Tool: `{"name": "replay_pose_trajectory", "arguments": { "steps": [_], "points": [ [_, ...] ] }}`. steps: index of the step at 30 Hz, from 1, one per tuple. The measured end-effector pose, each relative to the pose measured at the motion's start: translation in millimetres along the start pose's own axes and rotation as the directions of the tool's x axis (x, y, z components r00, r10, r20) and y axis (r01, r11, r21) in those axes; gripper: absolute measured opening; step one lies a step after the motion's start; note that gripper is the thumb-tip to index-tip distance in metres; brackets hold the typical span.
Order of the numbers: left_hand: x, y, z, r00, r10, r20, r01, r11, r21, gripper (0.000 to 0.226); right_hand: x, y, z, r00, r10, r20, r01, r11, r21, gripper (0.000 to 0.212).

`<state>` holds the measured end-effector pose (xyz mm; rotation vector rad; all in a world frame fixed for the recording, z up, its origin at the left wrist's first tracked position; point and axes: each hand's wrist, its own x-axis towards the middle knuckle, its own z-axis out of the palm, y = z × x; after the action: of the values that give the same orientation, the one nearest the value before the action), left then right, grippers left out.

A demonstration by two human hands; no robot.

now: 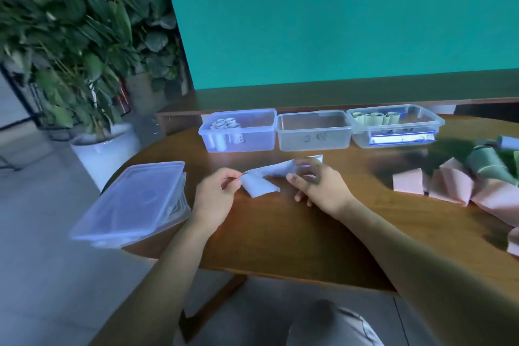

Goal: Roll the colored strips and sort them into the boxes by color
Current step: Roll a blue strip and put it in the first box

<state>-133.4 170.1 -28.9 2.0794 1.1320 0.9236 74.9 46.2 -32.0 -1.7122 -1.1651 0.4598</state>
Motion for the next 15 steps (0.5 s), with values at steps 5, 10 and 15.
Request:
{"name": "replay_pose_trajectory", "arguments": {
  "steps": [5, 10, 15],
  "points": [
    [-1, -8, -7, 0.998, -0.055, -0.037, 0.051, 0.994, -0.100, 0.024, 20, -3, 17, 0.997, -0.028, 0.072, 0.026, 0.999, 0.020, 0.046],
    [2, -4, -6, 0.989, -0.148, 0.020, 0.149, 0.964, -0.218, 0.022, 38, -5, 22, 0.990, -0.059, 0.127, 0.058, 0.998, 0.013, 0.046],
    [0, -4, -6, 0.991, -0.136, 0.014, 0.135, 0.954, -0.269, 0.018, 46, -8, 28, 0.977, -0.085, 0.194, 0.086, 0.996, 0.005, 0.035]
  ]
}}
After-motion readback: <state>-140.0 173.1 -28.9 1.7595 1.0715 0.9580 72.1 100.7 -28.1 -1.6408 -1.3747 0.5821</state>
